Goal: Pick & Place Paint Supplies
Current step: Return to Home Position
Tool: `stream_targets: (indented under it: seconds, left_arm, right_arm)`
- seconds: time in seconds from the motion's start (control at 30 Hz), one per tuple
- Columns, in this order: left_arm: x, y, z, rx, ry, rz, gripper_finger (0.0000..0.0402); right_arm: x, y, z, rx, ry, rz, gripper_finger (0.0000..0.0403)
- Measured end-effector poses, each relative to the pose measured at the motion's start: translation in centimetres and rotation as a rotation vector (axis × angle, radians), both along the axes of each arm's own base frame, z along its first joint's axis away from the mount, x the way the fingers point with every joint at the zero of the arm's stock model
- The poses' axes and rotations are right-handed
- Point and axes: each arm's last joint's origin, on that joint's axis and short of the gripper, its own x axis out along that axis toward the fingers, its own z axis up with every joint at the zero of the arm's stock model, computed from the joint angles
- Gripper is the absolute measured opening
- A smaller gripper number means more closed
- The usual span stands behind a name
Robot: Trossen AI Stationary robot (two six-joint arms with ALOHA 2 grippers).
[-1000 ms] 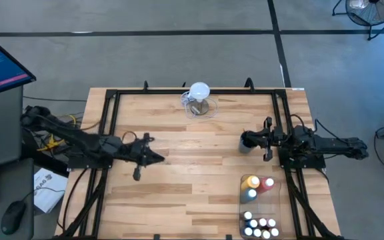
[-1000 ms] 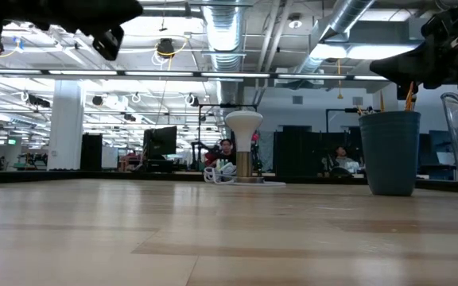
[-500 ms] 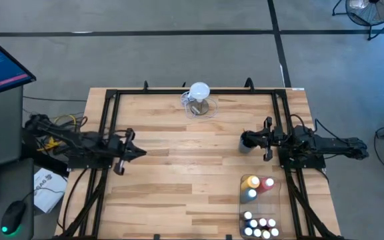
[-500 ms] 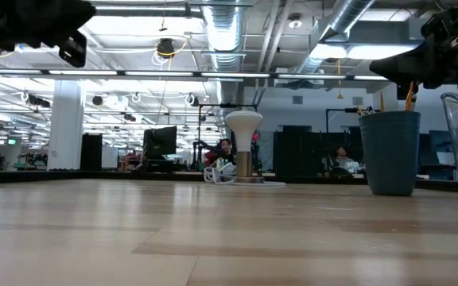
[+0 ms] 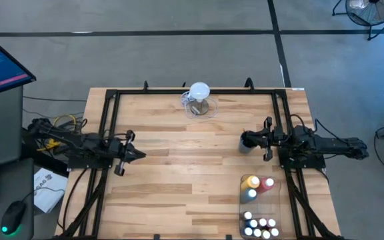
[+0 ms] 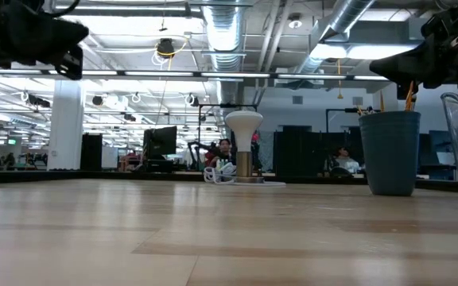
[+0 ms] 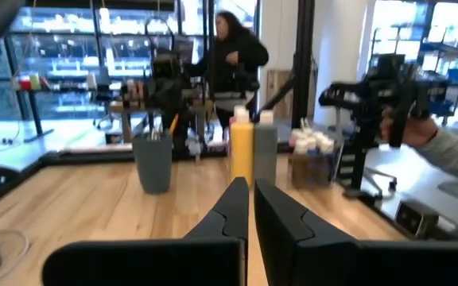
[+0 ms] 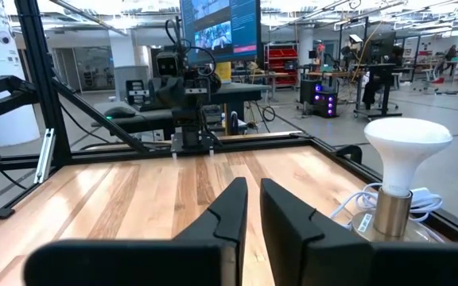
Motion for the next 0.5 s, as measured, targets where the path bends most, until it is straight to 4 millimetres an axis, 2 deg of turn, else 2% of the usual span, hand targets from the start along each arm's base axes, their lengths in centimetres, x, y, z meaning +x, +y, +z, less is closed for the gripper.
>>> stream_targets:
  seconds: [0.33, 0.5]
  left_arm:
    - [0.1, 0.1, -1.0, 0.024, 0.101, 0.04, 0.0001]
    - [0.2, 0.0, -1.6, -0.026, 0.165, 0.041, 0.0002]
  right_arm:
    - [0.0, 0.0, 0.0, 0.0, 0.0, 0.0, 0.0032]
    - [0.0, 0.0, 0.0, 0.0, -0.001, 0.0, 0.0029]
